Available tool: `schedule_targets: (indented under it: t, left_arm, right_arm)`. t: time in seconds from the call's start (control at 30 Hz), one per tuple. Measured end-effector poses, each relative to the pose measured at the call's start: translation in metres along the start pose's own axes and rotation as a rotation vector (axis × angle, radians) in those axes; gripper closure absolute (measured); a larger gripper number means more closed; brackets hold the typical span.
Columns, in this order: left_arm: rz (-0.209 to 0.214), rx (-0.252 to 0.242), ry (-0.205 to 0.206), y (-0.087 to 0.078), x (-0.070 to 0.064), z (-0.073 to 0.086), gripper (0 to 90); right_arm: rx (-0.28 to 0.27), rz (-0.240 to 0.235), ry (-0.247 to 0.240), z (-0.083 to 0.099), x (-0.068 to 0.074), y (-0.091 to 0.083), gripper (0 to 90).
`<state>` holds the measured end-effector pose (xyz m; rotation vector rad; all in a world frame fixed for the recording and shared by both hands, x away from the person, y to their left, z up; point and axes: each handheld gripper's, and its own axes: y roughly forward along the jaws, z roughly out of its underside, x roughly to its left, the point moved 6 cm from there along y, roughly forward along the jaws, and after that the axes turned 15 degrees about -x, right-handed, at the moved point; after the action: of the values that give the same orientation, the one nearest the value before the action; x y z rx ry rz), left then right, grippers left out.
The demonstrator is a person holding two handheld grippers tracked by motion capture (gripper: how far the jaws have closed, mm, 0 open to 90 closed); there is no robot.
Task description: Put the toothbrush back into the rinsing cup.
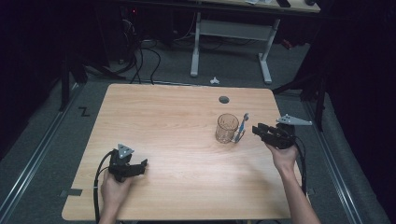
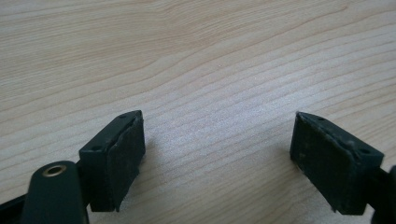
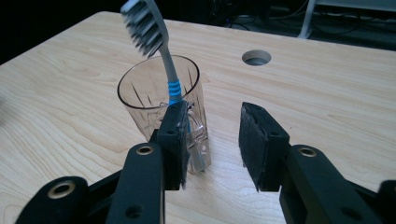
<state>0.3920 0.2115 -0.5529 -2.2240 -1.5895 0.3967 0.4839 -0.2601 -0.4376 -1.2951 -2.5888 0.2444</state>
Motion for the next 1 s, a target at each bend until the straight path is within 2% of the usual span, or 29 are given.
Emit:
schedule_targets:
  t: [0.57, 1.0]
  left_arm:
    - [0.0, 0.0, 0.0, 0.0, 0.0, 0.0, 18.5]
    - [0.0, 0.0, 0.0, 0.0, 0.0, 0.0, 18.5]
  right_arm:
    - [-0.012, 0.02, 0.01, 0.01, -0.005, -0.015, 63.4]
    - [-0.01, 0.044, 0.036, 0.03, -0.008, -0.019, 63.8]
